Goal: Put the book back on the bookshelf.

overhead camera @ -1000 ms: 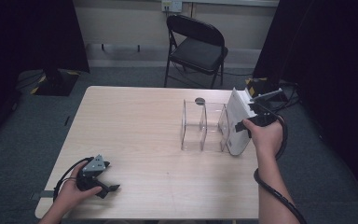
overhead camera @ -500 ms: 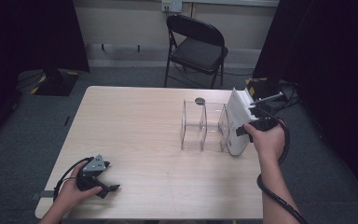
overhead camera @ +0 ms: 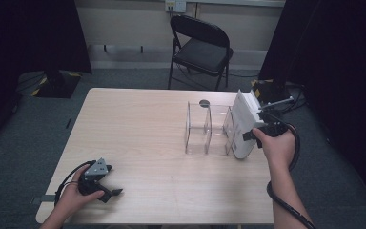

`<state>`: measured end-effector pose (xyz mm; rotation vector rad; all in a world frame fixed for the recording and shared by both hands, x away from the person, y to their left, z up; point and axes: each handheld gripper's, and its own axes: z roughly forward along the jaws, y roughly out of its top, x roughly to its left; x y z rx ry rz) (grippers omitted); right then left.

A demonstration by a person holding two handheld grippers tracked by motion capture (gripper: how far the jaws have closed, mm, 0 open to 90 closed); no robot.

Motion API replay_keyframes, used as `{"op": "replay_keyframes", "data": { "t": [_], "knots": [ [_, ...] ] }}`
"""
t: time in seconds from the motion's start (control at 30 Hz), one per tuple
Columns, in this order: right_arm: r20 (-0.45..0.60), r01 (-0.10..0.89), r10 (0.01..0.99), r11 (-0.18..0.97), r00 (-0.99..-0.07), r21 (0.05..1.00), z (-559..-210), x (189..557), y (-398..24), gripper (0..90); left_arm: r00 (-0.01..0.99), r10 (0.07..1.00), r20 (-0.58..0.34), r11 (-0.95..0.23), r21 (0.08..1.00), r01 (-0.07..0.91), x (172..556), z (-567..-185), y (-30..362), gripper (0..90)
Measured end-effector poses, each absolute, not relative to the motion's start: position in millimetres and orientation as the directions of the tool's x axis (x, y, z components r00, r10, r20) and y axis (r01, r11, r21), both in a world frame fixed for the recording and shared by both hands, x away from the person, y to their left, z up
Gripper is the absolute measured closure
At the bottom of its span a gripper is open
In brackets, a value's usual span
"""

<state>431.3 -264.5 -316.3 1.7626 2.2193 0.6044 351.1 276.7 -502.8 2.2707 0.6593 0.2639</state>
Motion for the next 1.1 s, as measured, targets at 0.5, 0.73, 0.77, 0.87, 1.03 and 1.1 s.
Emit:
{"op": "replay_keyframes", "data": {
  "t": [0.5, 0.73, 0.77, 0.87, 1.03, 1.1],
  "knots": [
    [0.06, 0.854, 0.96, 0.215, -0.275, 0.473, -321, 422, -267, 15.4, 0.844, 0.536, -0.006, -0.589, 0.714, 0.378, 351, -503, 276, 0.0],
    [0.089, 0.853, 0.952, 0.22, -0.295, 0.472, -327, 418, -267, 14.5, 0.843, 0.537, -0.005, -0.587, 0.716, 0.378, 351, -503, 276, 0.0],
    [0.08, 0.854, 0.951, 0.229, -0.299, 0.467, -328, 417, -267, 14.4, 0.843, 0.537, -0.004, -0.587, 0.716, 0.377, 351, -503, 276, 0.0],
    [0.082, 0.848, 0.943, 0.248, -0.321, 0.468, -331, 415, -265, 14.2, 0.844, 0.536, -0.006, -0.588, 0.715, 0.378, 351, -503, 276, 0.0],
    [0.094, 0.848, 0.939, 0.251, -0.33, 0.467, -334, 412, -263, 14.2, 0.843, 0.537, -0.004, -0.586, 0.717, 0.377, 351, -503, 276, 0.0],
    [0.09, 0.841, 0.934, 0.267, -0.346, 0.472, -335, 411, -262, 14.2, 0.846, 0.533, -0.008, -0.591, 0.712, 0.379, 351, -503, 277, 0.0]
  ]
}}
